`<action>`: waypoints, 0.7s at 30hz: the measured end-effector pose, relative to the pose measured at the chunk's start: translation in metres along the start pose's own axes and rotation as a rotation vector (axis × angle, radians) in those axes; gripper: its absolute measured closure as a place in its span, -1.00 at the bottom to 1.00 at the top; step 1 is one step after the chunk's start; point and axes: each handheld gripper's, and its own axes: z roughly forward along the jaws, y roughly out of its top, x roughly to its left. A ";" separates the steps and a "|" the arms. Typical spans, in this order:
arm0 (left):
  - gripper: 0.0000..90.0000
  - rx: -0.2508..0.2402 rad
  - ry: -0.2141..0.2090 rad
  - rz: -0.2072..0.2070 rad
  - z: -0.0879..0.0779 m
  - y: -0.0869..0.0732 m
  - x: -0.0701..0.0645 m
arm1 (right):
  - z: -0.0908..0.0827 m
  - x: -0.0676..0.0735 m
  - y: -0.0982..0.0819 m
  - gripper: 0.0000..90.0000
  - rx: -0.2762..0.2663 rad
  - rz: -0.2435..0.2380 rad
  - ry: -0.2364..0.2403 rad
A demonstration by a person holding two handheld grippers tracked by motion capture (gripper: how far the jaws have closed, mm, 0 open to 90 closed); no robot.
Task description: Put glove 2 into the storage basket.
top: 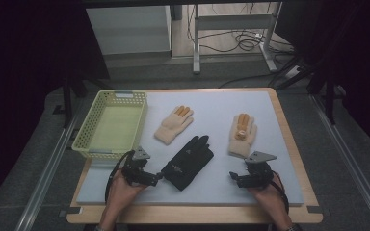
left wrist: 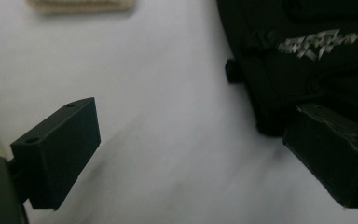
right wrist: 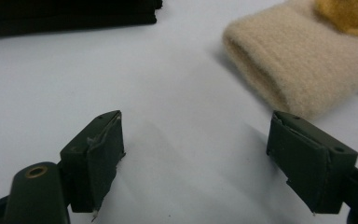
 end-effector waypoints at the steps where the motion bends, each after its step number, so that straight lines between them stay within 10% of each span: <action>1: -0.92 -0.008 -0.003 -0.003 -0.001 0.003 0.000 | 0.000 0.000 0.000 -0.59 0.000 0.000 0.000; 12: -0.96 -0.040 -0.044 0.016 -0.009 0.033 -0.016 | 0.000 0.000 0.000 -0.59 0.000 0.000 -0.001; 21: -1.00 0.027 -0.093 0.049 0.022 0.052 -0.042 | 0.000 0.000 0.000 -0.59 -0.001 0.000 -0.001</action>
